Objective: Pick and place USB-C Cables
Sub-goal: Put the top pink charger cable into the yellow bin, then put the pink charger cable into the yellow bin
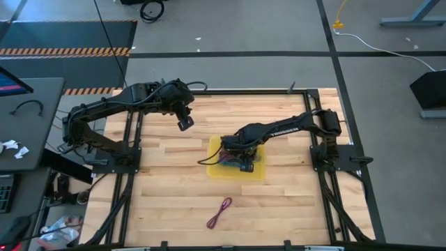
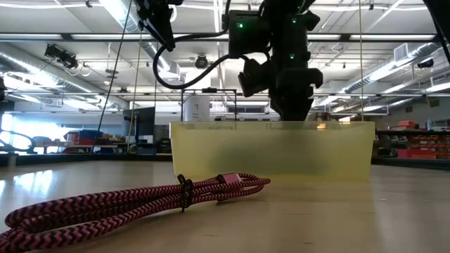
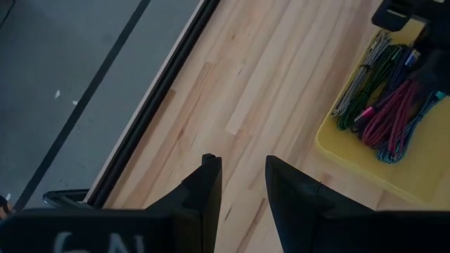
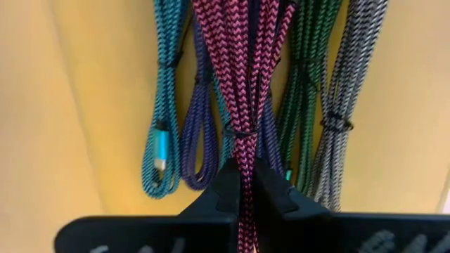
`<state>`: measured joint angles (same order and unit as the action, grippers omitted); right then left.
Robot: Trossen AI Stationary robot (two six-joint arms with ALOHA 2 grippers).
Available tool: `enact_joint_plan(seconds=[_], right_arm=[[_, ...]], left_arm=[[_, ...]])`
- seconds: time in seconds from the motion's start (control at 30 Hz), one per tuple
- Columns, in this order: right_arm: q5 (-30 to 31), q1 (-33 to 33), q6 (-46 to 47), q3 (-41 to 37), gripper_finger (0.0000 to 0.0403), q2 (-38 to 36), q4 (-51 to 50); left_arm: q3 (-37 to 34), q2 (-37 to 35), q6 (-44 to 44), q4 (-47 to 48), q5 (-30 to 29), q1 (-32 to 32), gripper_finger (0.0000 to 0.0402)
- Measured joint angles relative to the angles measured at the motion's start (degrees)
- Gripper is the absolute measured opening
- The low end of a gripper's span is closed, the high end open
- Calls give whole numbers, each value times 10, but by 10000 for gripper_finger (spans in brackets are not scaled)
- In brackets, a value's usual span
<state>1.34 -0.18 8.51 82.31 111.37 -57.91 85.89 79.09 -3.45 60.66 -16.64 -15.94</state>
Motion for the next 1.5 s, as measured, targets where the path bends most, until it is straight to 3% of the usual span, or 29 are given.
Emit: enact_joint_plan(seconds=[0.8, 1.23, 1.4, 1.5], right_arm=[[-54, 9, 37, -63, 17, 0, 47], [-52, 9, 37, -34, 128, 0, 24], [-13, 9, 25, 37, 144, 0, -29], [47, 7, 7, 92, 147, 0, -90]], left_arm=[[0, 0, -6, 0, 0, 0, 116], [0, 0, -35, 0, 0, 0, 116], [0, 0, -44, 1, 0, 0, 116], [0, 0, -74, 15, 0, 0, 116]])
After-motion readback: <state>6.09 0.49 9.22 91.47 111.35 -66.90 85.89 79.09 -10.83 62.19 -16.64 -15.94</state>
